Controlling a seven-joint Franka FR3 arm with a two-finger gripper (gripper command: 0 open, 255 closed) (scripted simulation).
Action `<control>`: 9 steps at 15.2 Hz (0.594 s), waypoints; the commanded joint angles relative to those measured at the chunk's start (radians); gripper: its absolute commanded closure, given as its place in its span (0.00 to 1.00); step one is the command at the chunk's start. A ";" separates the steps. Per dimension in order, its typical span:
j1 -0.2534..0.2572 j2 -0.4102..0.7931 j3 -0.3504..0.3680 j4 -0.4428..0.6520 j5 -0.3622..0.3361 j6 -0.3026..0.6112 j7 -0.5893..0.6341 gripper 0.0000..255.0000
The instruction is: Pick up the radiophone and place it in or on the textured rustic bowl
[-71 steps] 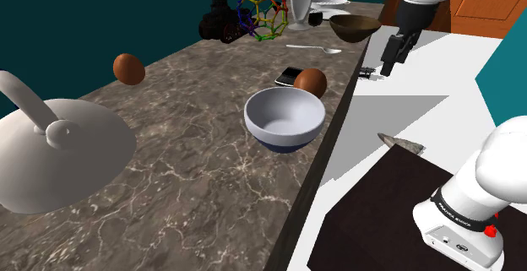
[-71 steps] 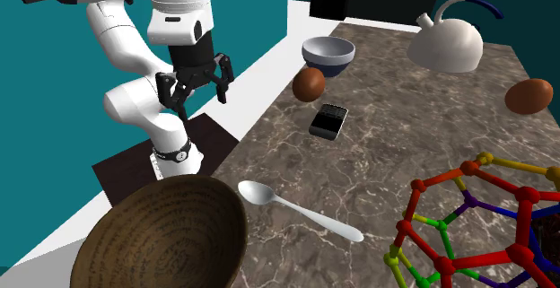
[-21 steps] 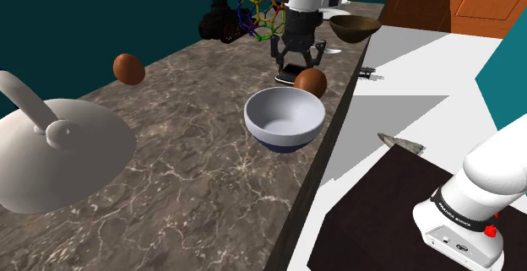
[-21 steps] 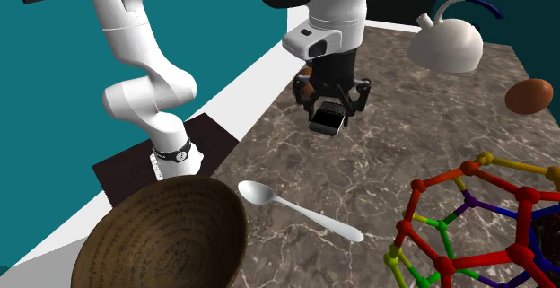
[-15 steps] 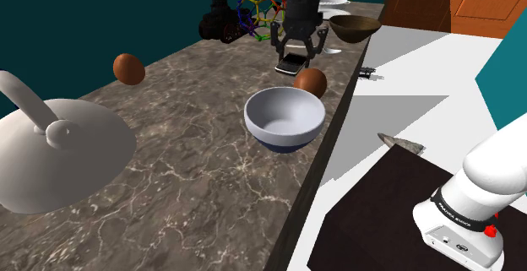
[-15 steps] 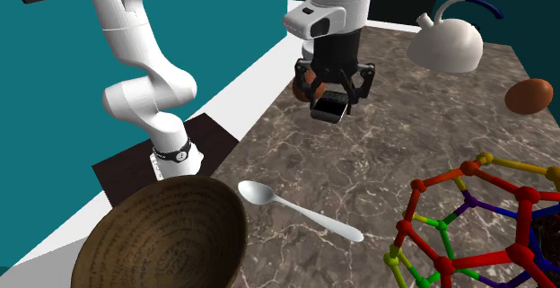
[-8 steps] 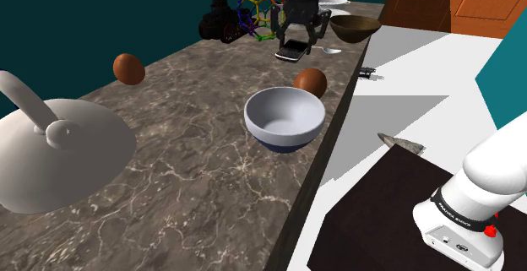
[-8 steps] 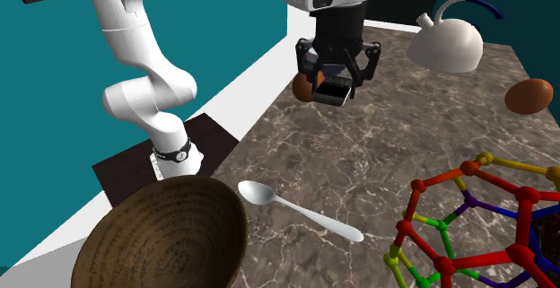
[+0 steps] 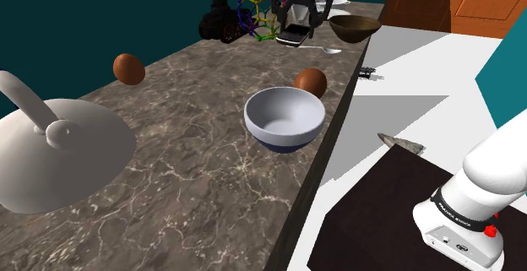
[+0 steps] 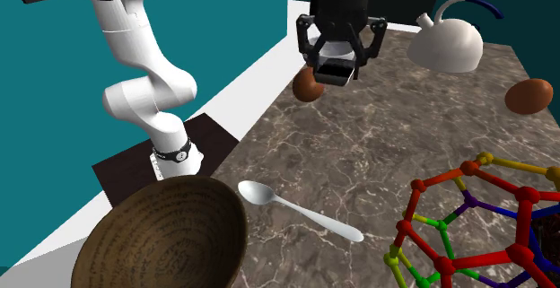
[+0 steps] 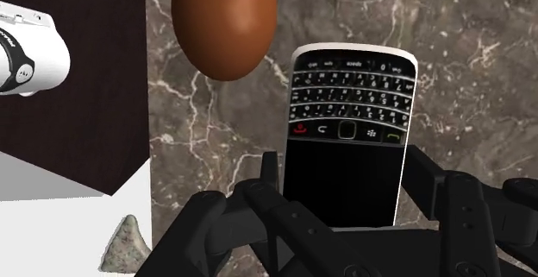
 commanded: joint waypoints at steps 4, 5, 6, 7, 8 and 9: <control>0.005 0.049 0.013 0.121 -0.027 -0.080 0.023 1.00; 0.007 0.058 0.016 0.145 -0.032 -0.095 0.028 1.00; -0.006 0.047 -0.001 0.134 -0.025 -0.095 -0.001 1.00; -0.020 0.038 -0.017 0.125 -0.020 -0.096 -0.030 1.00; -0.032 0.030 -0.034 0.118 -0.015 -0.097 -0.058 1.00; -0.044 0.024 -0.049 0.112 -0.011 -0.098 -0.085 1.00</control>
